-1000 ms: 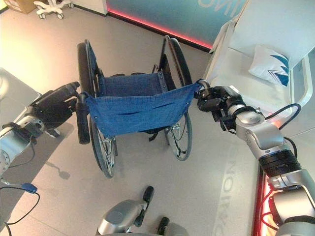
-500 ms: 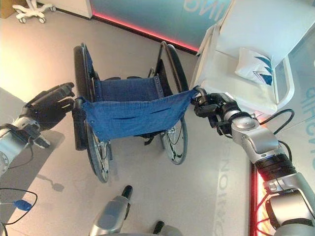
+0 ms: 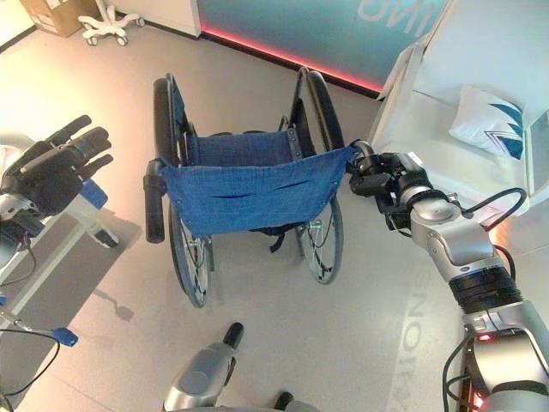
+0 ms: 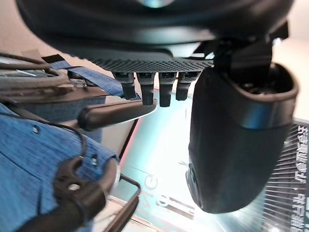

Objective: Push the wheelchair next to the bed

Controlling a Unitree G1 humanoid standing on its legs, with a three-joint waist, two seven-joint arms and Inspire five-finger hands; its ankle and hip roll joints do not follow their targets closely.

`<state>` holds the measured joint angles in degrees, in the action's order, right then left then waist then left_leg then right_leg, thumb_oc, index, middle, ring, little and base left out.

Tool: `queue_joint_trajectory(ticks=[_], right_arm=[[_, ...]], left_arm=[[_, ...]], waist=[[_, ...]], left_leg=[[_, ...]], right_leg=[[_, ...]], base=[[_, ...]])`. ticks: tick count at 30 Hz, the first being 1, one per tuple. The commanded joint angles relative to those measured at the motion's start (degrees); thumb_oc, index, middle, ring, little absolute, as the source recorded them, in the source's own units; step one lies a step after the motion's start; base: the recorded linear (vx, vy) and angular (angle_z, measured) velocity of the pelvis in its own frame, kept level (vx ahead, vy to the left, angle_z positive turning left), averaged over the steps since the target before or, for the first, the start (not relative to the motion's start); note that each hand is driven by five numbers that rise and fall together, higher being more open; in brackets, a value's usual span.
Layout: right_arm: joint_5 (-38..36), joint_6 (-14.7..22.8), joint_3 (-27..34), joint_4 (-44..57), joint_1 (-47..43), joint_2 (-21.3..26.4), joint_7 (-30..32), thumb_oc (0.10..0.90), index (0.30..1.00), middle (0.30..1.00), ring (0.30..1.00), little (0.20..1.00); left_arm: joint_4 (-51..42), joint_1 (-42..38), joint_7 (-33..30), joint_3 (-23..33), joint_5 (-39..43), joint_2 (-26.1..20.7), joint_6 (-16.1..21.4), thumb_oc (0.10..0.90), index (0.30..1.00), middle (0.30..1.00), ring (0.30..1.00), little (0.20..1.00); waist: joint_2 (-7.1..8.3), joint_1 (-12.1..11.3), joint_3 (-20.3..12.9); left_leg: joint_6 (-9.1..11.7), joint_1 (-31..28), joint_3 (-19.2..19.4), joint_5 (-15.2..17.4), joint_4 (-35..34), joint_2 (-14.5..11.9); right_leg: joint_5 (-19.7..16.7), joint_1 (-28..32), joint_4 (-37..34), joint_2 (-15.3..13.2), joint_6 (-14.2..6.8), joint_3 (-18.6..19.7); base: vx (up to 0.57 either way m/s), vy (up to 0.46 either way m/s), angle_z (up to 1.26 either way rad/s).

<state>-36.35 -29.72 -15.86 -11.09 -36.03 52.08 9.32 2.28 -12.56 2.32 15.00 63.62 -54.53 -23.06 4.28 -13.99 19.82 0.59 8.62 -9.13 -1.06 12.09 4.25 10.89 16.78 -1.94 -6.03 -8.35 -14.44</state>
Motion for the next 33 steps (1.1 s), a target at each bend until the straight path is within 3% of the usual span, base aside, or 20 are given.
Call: queue_joint_trajectory(ticks=[1,8,12,16,26,30,33], right_arm=[[-0.97,9.48,0.49,10.04,-7.29,-0.72,-1.20,0.400,0.300,0.300,0.300,0.300],[-1.34,9.64,1.22,10.85,-5.87,0.54,-0.70,0.400,0.300,0.300,0.300,0.300],[-2.31,9.64,0.86,10.78,-6.03,1.51,-0.31,0.400,0.300,0.300,0.300,0.300],[-3.62,10.15,0.38,11.00,-5.75,3.18,-0.09,0.400,0.300,0.300,0.300,0.300],[-4.07,10.80,0.48,10.91,-4.63,3.88,-0.12,0.400,0.300,0.300,0.300,0.300],[-4.63,10.82,-0.02,11.44,-4.77,3.95,0.29,0.400,0.300,0.300,0.300,0.300],[-3.83,11.07,-0.27,11.82,-4.04,2.65,0.34,0.400,0.300,0.300,0.300,0.300]], left_arm=[[-3.73,5.02,4.03,3.61,0.31,-2.62,0.71,0.800,0.900,0.900,0.900,0.900],[-6.81,9.42,6.36,1.28,-0.22,-1.45,-7.83,0.800,0.900,0.900,0.900,0.900],[-6.60,10.11,7.59,0.12,-1.59,-2.73,-10.64,0.800,0.900,0.900,0.900,0.900],[-7.39,10.16,6.19,-0.54,5.31,-4.78,-14.89,0.800,0.900,0.900,0.900,0.900],[-11.75,8.67,0.88,-2.28,22.03,-4.75,-21.53,0.800,0.900,0.900,0.900,0.900],[-14.83,6.81,-0.02,-5.01,28.72,-3.72,-20.20,0.800,0.900,0.900,0.900,0.900],[-18.54,3.85,-5.28,-7.94,34.59,-1.12,-16.91,0.800,0.900,0.900,0.900,0.900]], waist=[[-2.15,-1.78,-10.53],[-2.91,-1.91,-10.09],[-3.15,-1.93,-10.15],[-3.65,-1.81,-10.23],[-4.15,-1.64,-10.44],[-4.14,-1.13,-10.59],[-4.10,-0.56,-10.88]], left_leg=[[2.25,1.51,-0.32,-1.92,-1.34,-0.02],[2.27,1.15,-0.93,-2.29,-1.58,0.09],[2.27,0.89,-1.11,-2.40,-1.72,0.19],[2.28,0.59,-1.39,-2.49,-1.84,0.25],[2.10,-0.32,-1.91,-2.63,-2.85,0.54],[1.96,-0.80,-1.76,-2.51,-3.19,0.50],[1.77,-1.57,-1.50,-2.37,-3.84,0.43]], right_leg=[[-6.16,-7.97,5.78,2.92,6.36,-1.07],[-6.30,-8.10,6.14,2.97,6.35,-1.86],[-6.45,-8.02,6.13,2.91,6.17,-2.25],[-6.51,-8.01,6.28,2.77,6.02,-2.69],[-6.56,-7.98,6.24,2.57,5.93,-3.40],[-6.52,-8.10,6.29,2.57,5.95,-3.22],[-6.42,-8.11,6.33,2.60,5.95,-3.03]], base=[[0.00,-0.018,0.06],[0.00,-0.002,0.01],[0.00,0.005,0.05],[0.01,0.010,0.07],[0.00,0.007,0.02],[0.00,0.008,0.03],[0.02,0.010,0.03]])
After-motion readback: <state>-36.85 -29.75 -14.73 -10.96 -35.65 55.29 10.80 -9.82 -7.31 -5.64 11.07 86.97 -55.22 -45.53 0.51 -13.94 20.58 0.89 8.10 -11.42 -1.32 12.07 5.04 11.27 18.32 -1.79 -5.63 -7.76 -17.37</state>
